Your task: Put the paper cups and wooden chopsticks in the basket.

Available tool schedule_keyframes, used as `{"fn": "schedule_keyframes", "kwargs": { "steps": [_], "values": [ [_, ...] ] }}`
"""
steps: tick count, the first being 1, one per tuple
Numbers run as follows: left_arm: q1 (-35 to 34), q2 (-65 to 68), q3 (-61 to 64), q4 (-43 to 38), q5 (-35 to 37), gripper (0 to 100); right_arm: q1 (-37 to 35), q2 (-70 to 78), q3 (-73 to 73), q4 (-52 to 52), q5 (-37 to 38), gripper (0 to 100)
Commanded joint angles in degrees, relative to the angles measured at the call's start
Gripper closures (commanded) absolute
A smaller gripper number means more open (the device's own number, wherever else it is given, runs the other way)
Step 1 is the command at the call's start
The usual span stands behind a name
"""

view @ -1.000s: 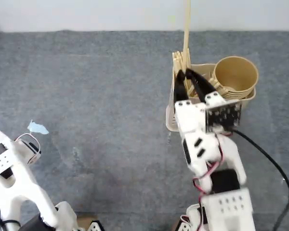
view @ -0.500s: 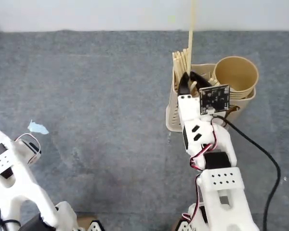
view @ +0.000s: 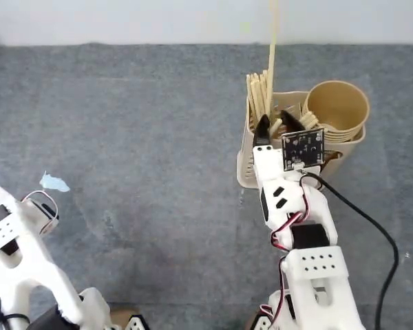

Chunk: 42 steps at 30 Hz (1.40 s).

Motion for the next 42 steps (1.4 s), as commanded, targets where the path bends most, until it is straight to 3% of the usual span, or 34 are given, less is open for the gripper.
{"fn": "schedule_keyframes", "kwargs": {
  "steps": [1,11,16,19,23,27,32,42],
  "values": [
    [0.0,-1.8,-2.6,-0.8,-0.1,83,-0.7,-3.4,-0.8,1.7,0.8,77.9],
    [0.0,-1.8,-2.6,-0.8,-0.1,83,-0.9,-13.1,-0.9,3.6,0.8,85.1],
    [0.1,-1.8,-2.5,-0.8,-0.1,83,-5.1,-20.4,-3.1,17.3,0.7,99.7],
    [0.4,-1.8,-2.5,-0.8,-0.1,83,-8.1,-24.5,-5.8,27.2,0.7,98.0],
    [6.3,-2.3,-2.0,-0.6,-0.2,84,-10.1,-27.1,-9.4,38.8,-2.3,99.0],
    [15.1,-2.4,-1.9,-0.9,-0.2,93,-9.5,-27.3,-9.9,46.8,-3.2,99.0],
    [24.3,-2.4,-1.8,-1.3,-0.3,98,-5.0,-27.3,-9.8,55.3,-3.3,99.0],
    [30.0,-8.3,-0.2,-1.4,-0.3,99,1.2,-27.8,-2.2,60.5,-3.3,99.0]
  ]
}}
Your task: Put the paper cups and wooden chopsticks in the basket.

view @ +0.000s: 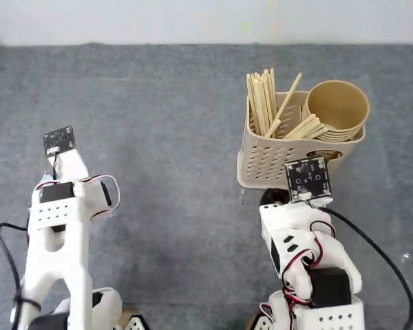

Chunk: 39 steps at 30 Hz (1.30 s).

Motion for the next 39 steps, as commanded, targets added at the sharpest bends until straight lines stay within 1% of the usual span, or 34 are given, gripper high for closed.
{"fn": "schedule_keyframes", "kwargs": {
  "steps": [1,6,10,12,17,20,29,35,37,39],
  "values": [
    [1.0,-8.1,0.6,-1.8,-0.3,99,0.9,0.1,3.1,-1.2,-0.7,99.0],
    [1.2,-22.6,7.8,-6.2,-0.3,99,2.5,0.1,8.5,-6.7,-0.8,99.0],
    [1.7,-31.1,12.5,-6.9,-0.4,99,2.5,0.1,13.3,-9.3,-0.8,99.0],
    [3.6,-34.2,15.0,-6.9,-0.5,99,2.5,0.1,15.5,-10.6,-0.8,99.0],
    [11.1,-40.7,21.1,-7.1,-0.5,99,2.5,0.1,21.5,-15.0,-0.8,99.0],
    [12.9,-45.2,24.0,-7.1,-0.5,99,2.5,0.1,24.9,-17.1,-0.8,99.0],
    [13.4,-62.3,36.1,-7.1,-0.5,99,2.5,0.0,31.6,-21.5,-0.8,99.0],
    [13.4,-76.7,44.5,-6.6,-0.5,99,2.5,0.0,32.3,-22.2,-0.8,99.0],
    [13.5,-78.0,44.2,-4.2,-0.5,99,2.5,0.0,32.3,-22.0,-0.8,99.0],
    [14.4,-77.0,44.4,-3.5,-0.5,99,2.5,0.0,32.3,-21.9,-0.8,99.0]
  ]
}}
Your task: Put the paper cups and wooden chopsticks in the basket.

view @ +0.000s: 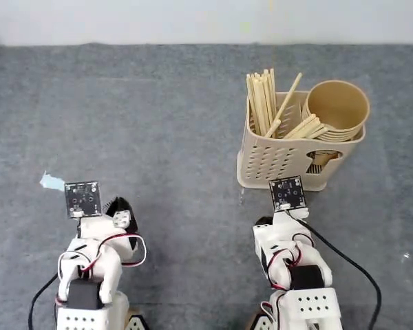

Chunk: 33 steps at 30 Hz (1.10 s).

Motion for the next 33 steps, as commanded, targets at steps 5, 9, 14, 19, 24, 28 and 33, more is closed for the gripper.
{"fn": "schedule_keyframes", "kwargs": {
  "steps": [5,9,14,19,24,28,33],
  "values": [
    [3.0,-0.6,-0.3,2.9,-0.5,99,0.7,-0.7,0.8,-0.8,-0.6,99.0],
    [2.5,-0.6,-0.3,8.1,-0.5,99,0.7,-0.7,0.8,-0.8,-0.5,99.0],
    [2.7,-0.6,-0.3,13.0,-0.5,99,0.7,-0.7,0.8,-0.7,-0.4,99.0],
    [2.5,-0.5,-0.3,13.5,-0.5,99,0.8,-0.7,0.8,0.0,-0.6,99.0],
    [2.5,-0.6,-0.3,15.0,-0.2,99,3.9,-0.7,0.8,0.2,-7.3,99.0],
    [2.4,-0.6,-0.3,15.0,-0.2,99,4.4,-0.7,0.8,0.0,-9.9,99.0],
    [-1.5,-0.6,-0.3,15.0,-0.3,99,4.4,-0.7,0.8,-1.5,-9.9,99.0]
  ]
}}
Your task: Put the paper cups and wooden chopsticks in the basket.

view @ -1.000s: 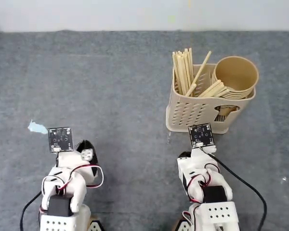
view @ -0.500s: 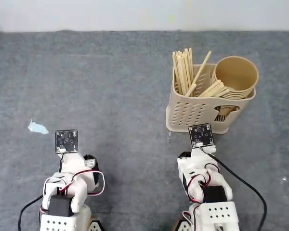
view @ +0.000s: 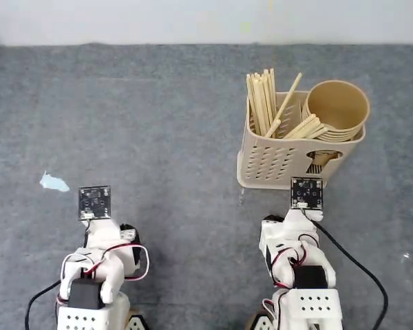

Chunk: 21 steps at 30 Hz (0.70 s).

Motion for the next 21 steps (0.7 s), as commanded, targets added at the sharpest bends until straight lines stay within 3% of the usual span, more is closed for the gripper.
{"fn": "schedule_keyframes", "kwargs": {
  "steps": [1,21],
  "values": [
    [-2.5,-0.8,-0.4,0.4,-0.2,99,0.4,-0.7,0.8,-1.4,-0.7,99.0],
    [-3.0,-0.8,-0.4,0.4,-0.2,99,0.7,-0.6,0.8,-0.8,-0.4,99.0]
  ]
}}
